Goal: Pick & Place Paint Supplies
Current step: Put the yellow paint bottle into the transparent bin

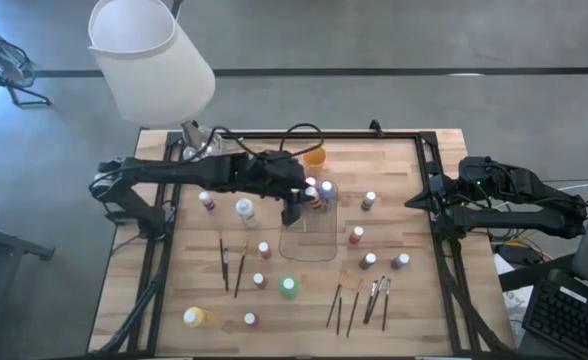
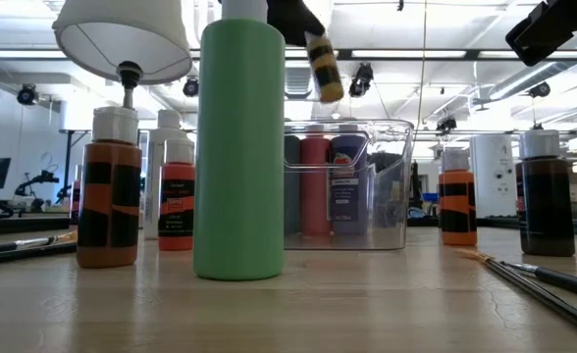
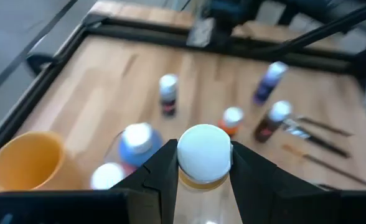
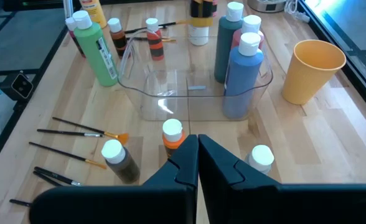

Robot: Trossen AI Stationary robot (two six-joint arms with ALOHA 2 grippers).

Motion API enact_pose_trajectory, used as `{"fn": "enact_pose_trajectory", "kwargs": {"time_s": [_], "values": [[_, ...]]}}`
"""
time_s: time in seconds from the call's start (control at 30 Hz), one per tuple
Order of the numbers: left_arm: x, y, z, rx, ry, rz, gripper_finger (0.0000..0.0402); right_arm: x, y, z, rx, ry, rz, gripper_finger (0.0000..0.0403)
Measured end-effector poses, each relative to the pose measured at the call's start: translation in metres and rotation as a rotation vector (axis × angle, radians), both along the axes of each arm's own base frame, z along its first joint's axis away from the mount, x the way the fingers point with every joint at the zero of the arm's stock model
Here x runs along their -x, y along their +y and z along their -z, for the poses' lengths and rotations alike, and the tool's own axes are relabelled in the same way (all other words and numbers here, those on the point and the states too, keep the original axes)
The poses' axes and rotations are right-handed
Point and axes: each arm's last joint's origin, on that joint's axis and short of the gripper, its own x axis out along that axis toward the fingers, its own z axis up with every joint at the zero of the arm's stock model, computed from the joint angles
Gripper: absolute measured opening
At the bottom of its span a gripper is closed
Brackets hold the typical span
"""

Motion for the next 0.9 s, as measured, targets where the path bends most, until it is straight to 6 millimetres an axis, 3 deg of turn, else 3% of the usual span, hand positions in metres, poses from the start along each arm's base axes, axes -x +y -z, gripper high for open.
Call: {"fn": "enact_pose_trajectory", "kwargs": {"time_s": [0.13,0.73,0.9], "values": [[-0.011,0.002,0.009,-0.014,0.074,-0.061,0.0124,0.0,0.0,0.0,0.0,0.0,0.0,0.0008],[-0.051,0.002,0.097,-0.02,0.243,-0.219,0.0124,0.0,0.0,0.0,0.0,0.0,0.0,0.0008],[-0.055,0.0,0.103,-0.027,0.204,-0.23,0.0124,0.0,0.0,0.0,0.0,-0.001,0.0,0.0008]]}}
